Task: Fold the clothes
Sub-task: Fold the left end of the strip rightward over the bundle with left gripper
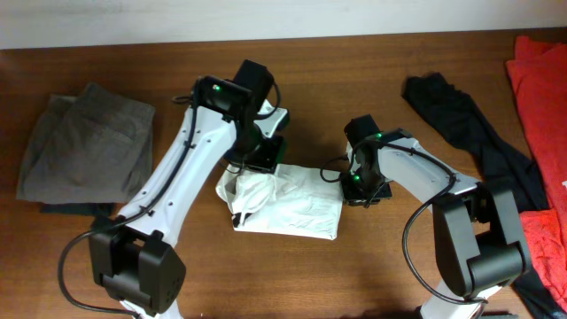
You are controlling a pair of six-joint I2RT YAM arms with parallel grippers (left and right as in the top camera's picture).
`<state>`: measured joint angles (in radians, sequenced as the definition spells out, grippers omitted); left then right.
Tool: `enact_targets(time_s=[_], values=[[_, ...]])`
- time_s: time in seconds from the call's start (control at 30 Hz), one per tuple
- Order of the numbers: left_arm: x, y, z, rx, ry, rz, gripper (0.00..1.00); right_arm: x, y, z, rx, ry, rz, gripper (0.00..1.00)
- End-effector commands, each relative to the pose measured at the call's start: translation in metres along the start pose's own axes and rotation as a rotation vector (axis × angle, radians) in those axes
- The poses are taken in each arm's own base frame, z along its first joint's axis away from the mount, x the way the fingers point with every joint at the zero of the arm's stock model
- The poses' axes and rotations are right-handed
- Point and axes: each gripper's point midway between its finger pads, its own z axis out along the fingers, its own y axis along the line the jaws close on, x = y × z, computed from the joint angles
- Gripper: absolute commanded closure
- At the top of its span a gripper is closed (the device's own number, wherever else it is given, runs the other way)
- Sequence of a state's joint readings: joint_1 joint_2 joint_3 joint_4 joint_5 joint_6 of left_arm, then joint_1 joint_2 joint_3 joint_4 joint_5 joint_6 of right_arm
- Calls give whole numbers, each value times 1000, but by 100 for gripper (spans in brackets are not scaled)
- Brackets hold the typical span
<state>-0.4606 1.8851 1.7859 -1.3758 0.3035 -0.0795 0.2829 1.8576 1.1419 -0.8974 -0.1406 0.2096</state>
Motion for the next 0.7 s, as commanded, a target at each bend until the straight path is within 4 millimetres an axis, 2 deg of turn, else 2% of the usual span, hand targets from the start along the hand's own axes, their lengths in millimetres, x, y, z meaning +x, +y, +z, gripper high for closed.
enact_targets(time_s=[0.0,0.2,0.3,0.47,0.67], values=[[-2,-22,-9,23,-38,41,96,2,0,5,-10,15,15,88],[-1,-40,5,28,-17,92,95,-3,-5,-4,24,-8,60,92],[-1,-47,12,30,-7,114,96,-11,-7,-21,46,-61,72,92],[-5,-58,18,36,-22,148,95,-22,-25,-57,75,-157,199,91],[-5,-61,25,26,-12,162,94,-20,-51,-90,55,-218,293,91]])
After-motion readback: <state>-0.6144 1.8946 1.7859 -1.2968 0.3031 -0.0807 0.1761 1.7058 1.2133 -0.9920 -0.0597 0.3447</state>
